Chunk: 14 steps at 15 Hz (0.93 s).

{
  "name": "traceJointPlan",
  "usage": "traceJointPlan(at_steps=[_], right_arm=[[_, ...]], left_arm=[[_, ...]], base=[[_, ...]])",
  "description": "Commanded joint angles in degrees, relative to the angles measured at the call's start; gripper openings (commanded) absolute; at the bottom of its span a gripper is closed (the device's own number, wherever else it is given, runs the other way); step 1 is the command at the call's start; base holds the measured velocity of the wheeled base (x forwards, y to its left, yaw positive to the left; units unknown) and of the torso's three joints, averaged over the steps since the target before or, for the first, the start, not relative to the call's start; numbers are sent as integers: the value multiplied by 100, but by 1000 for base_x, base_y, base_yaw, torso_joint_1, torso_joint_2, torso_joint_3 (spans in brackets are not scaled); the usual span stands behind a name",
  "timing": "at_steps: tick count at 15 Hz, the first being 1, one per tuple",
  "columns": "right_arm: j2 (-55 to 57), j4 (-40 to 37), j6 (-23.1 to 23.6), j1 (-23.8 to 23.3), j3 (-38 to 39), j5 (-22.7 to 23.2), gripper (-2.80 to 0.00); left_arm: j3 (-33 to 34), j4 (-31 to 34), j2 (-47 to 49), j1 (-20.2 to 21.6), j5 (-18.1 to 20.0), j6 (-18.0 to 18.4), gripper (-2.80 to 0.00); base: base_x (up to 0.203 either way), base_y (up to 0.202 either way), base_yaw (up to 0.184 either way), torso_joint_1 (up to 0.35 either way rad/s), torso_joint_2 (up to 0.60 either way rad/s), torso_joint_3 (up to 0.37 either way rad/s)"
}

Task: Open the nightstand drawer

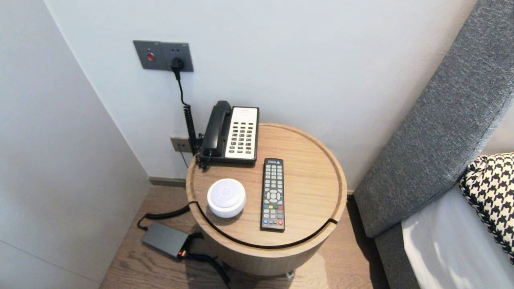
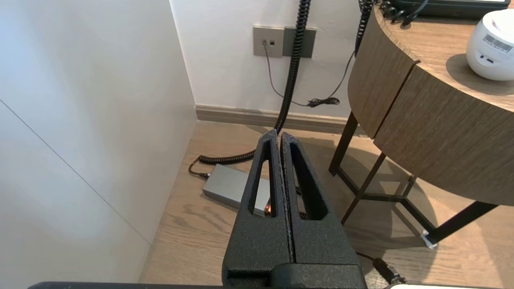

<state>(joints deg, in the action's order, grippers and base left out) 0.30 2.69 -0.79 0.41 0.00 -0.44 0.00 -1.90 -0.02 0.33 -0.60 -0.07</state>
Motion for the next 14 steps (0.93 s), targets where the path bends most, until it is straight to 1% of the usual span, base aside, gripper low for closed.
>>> traceJointPlan(at_steps=[1,10,14], right_arm=[[5,3,0,2,141,0,-280],[7,3,0,2,141,0,-280],[6,3,0,2,141,3,-280]], left_arm=[[44,-3,-6,2,-2,-1,-280],[44,-3,-6,2,-2,-10,-280],[-78,151,8,11,-35,93,-280]], base=[[0,0,0,0,0,0],[0,0,0,0,0,0],[0,0,0,0,0,0]])
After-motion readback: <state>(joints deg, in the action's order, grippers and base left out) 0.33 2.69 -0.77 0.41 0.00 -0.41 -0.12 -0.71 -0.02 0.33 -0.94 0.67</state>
